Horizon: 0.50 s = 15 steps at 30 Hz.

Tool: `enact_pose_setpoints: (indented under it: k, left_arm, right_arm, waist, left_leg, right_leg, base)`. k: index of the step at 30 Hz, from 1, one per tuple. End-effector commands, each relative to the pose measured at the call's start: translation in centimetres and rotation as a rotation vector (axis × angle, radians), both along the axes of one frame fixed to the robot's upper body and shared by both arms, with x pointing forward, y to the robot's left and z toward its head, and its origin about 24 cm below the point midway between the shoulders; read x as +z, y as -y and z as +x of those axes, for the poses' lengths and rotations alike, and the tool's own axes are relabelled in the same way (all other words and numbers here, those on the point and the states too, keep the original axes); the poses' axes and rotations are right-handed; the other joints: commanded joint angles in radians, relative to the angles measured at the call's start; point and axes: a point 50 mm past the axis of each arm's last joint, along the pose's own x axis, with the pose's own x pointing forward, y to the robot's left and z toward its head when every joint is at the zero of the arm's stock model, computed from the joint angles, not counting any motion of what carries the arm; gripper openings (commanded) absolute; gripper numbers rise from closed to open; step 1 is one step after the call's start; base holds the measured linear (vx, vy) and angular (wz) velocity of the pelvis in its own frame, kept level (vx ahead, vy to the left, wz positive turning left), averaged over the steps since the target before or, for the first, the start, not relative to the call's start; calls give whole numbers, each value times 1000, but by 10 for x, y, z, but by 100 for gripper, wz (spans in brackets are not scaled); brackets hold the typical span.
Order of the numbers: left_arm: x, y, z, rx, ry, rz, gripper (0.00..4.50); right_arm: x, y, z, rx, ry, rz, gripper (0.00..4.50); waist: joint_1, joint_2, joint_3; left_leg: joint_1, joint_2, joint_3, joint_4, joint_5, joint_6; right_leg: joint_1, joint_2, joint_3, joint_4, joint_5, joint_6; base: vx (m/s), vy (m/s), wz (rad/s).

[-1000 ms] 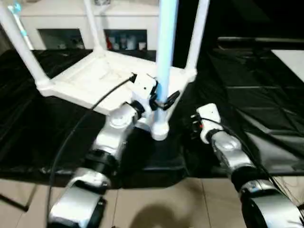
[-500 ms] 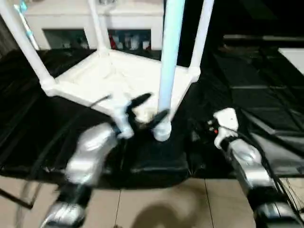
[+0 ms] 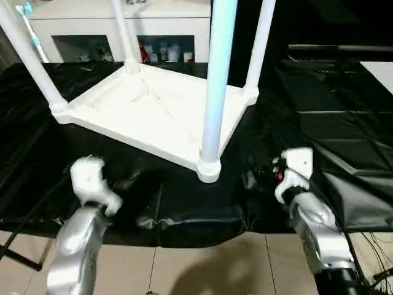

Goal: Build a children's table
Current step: Rotate table base

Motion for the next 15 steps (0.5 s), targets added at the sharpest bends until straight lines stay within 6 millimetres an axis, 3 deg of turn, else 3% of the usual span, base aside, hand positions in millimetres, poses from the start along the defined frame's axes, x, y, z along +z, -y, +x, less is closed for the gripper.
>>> enact_pose_setpoints:
  k: [1, 5, 9, 12, 13, 14, 15]
  left_arm:
    - [11, 5, 6, 34, 54, 25, 442]
    - [17, 19, 18, 15, 68, 13, 442]
    - [24, 39, 30, -281, 80, 155, 442]
    - [27, 38, 37, -363, 75, 238, 442]
    - [28, 37, 38, -384, 75, 238, 442]
    - [31, 32, 41, -351, 72, 223, 442]
    - [35, 28, 44, -285, 85, 175, 442]
  right_arm:
    - [13, -3, 2, -12, 80, -49, 450]
    - [13, -5, 0, -12, 106, -51, 450]
    - [12, -13, -1, 92, 68, -54, 450]
    - [8, -17, -2, 163, 49, -104, 450]
    - [7, -18, -3, 178, 36, -83, 450]
    - [4, -17, -5, 174, 7, -63, 450]
    - [4, -16, -6, 171, 4, -75, 450]
  waist:
    - [-1, -2, -55]
    - [1, -11, -54]
    - [3, -17, -60]
    - [-2, -6, -61]
    - [-5, -10, -63]
    - [-6, -3, -65]
    - [-7, -5, -65]
  left_leg:
    - [11, 11, 4, -78, -302, -9]
    - [1, 7, 1, -79, -286, -4]
    - [1, 5, 1, -74, -225, 15]
    - [-1, 3, 0, -71, -192, 7]
    - [-1, 2, 2, -68, -188, 11]
    - [0, 3, 1, -67, -178, 13]
    - [1, 4, 2, -66, -172, 15]
  right_leg:
    - [28, -30, 31, -89, -280, -111]
    - [35, -33, 32, -87, -276, -97]
    - [37, -34, 33, -78, -212, -97]
    - [44, -35, 31, -70, -146, -119]
    - [46, -36, 32, -67, -122, -132]
    - [47, -35, 32, -64, -86, -151]
    - [48, -34, 31, -63, -68, -160]
  base:
    - [0, 0, 0]
    - [0, 0, 0]
    - [0, 0, 0]
    - [0, 0, 0]
    - [0, 0, 0]
    - [0, 0, 0]
    - [0, 0, 0]
